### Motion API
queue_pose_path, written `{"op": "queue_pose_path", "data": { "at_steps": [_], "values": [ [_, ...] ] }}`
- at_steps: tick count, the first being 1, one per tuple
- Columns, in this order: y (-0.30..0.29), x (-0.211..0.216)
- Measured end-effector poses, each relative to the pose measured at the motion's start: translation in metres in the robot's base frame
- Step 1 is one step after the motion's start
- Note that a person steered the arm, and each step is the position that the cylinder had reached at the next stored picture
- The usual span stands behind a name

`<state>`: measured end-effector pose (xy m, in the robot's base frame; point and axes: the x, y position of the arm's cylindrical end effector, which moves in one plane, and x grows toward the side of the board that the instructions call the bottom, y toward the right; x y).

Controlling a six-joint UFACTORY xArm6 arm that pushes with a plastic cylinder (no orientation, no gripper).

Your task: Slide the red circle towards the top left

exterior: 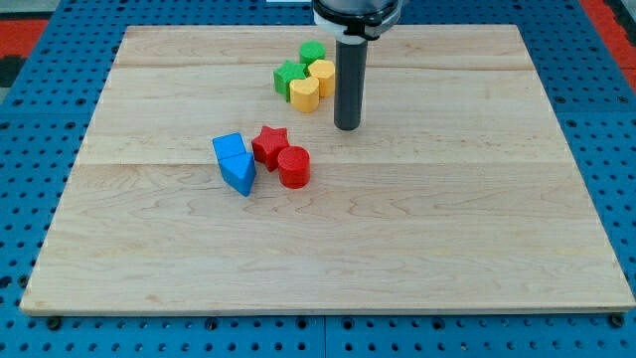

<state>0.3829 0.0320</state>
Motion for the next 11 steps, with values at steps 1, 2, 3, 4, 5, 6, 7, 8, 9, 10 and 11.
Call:
{"op": "queue_pose_path", "data": {
  "at_steps": [1,2,3,4,5,6,7,8,9,10,11],
  "values": [
    [0.0,0.0],
    [0.005,0.015],
    [0.022,0.068],
    [-0.021,0.092],
    [-0.05,0.11],
    [-0.079,0.07],
    [-0.052,0.034],
    [-0.018,0.029],
    [0.034,0.02],
    [-0.009,-0.013],
    [-0.07,-0.01]
  ]
}}
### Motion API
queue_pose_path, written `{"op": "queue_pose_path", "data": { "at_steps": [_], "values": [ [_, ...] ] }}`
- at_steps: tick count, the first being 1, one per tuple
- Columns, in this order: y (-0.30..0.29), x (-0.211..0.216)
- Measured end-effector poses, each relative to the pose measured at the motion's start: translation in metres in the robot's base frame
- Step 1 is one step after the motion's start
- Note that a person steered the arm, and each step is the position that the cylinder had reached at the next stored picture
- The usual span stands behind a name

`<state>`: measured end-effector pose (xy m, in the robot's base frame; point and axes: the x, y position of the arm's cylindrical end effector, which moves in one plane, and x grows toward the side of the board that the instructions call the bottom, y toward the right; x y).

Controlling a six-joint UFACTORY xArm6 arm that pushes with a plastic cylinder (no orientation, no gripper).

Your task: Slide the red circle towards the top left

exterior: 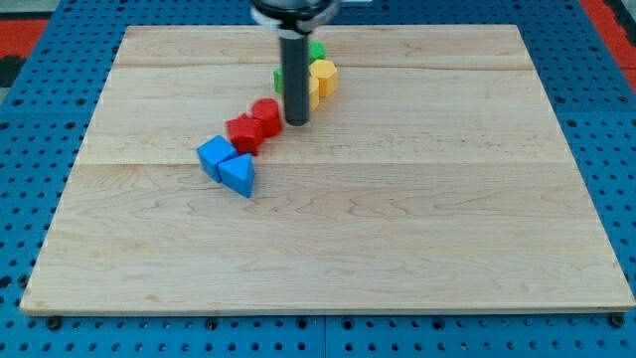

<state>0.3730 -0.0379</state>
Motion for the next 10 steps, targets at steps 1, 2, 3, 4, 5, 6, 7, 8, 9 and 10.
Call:
{"op": "queue_pose_path", "data": {
  "at_steps": [1,2,3,4,5,6,7,8,9,10],
  "values": [
    [0.04,0.007],
    [0.006,0.005],
    [-0.033,-0.027],
    [-0.052,-0.028],
    [-0.036,-0.025],
    [-0.024,0.001],
    [-0.11,0.007],
    [-0.143,-0.005],
    [-0.17,-0.059],
    [-0.163,-0.058]
  ]
}}
